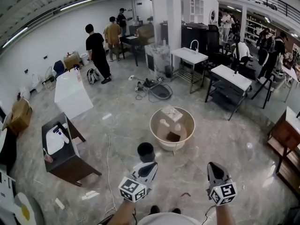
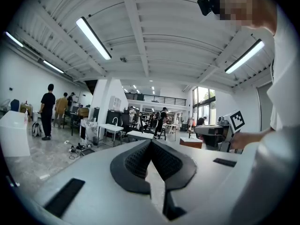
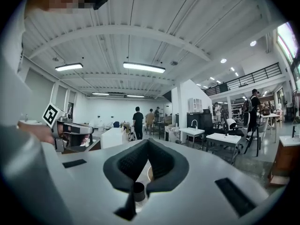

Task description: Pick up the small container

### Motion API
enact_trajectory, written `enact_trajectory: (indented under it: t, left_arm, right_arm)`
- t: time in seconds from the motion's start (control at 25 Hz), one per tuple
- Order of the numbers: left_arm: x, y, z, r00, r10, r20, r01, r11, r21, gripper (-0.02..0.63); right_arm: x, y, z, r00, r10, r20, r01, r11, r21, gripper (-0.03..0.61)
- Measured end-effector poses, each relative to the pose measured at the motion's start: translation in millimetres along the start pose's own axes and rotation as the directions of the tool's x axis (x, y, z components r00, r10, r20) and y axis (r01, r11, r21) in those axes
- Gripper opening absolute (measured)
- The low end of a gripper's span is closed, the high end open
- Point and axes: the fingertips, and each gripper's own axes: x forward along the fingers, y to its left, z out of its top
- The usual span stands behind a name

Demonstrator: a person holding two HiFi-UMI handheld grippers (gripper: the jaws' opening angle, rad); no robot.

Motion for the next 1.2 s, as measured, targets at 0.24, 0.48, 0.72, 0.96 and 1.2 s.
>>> enact_trajectory:
  t: [0.24,0.48,0.72,0.96,1.2]
  left_arm:
    - [1,-2,-7,1.000,-0.015,-0.008,0.015,1.000,-0.015,0.017]
    - [5,-3,-11,0.999,-0.035,-0.015,0.034,0.999,-0.009,0.046]
    - [2,4,-15,0.999,-0.050,-0.019,0.049,0.998,-0.042,0.129]
    - [0,12,-20,0.997,-0.073,-0.018,0.071,0.995,-0.072,0.230]
    - [-3,21,-21,0.997,-0.083,-0.010,0.082,0.992,-0.092,0.352]
  right_arm:
    - [-2,2,-6,1.000,-0.004,0.001,0.004,1.000,-0.002,0.011]
    - [0,-1,-12,1.000,-0.009,-0.011,0.009,1.000,0.001,0.042]
    - [0,1,-16,0.999,0.012,-0.032,-0.012,1.000,0.005,0.155]
    - [5,8,-22,0.999,0.035,-0.037,-0.035,0.999,0.005,0.257]
    - [11,13,-21,0.998,0.052,-0.026,-0.052,0.998,0.022,0.351]
